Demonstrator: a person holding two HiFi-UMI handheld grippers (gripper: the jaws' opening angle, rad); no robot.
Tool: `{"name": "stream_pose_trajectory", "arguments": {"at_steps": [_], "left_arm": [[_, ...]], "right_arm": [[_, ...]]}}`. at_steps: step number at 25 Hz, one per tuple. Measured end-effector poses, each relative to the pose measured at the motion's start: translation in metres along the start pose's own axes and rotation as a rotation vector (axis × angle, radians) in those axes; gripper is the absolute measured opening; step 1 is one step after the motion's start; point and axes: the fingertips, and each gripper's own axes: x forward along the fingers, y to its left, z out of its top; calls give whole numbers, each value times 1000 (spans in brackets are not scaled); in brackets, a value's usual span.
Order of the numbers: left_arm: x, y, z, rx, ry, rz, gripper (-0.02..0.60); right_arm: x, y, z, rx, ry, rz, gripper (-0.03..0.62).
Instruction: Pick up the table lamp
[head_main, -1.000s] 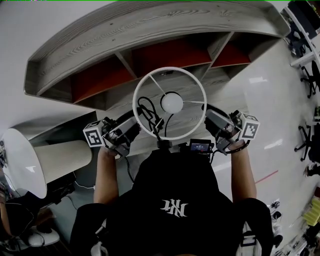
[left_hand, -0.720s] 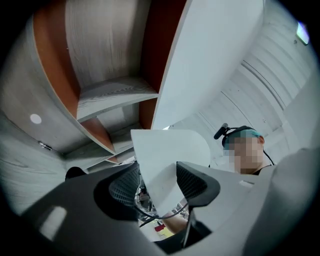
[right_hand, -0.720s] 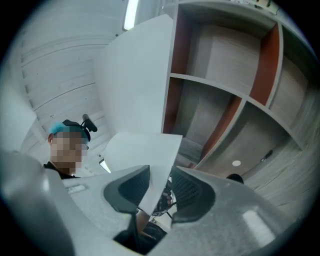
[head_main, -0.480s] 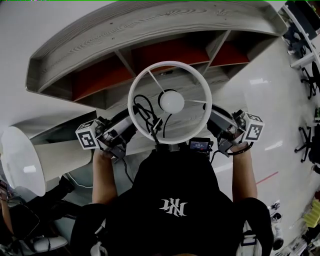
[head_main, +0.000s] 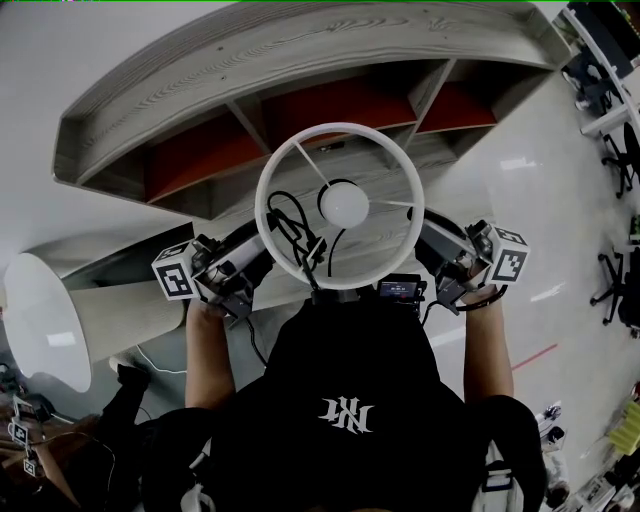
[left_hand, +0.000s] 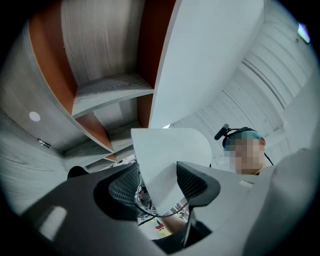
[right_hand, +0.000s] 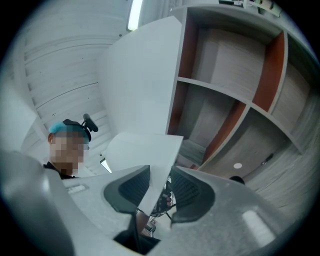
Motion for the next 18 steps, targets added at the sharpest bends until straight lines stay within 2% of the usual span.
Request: {"name": "stream_pose_trajectory", "arguments": {"at_steps": [18], "left_arm": [[0,-4,4,24,-4,-14,225]], "right_arm": [[2,2,3,3,-24,31,130]]}}
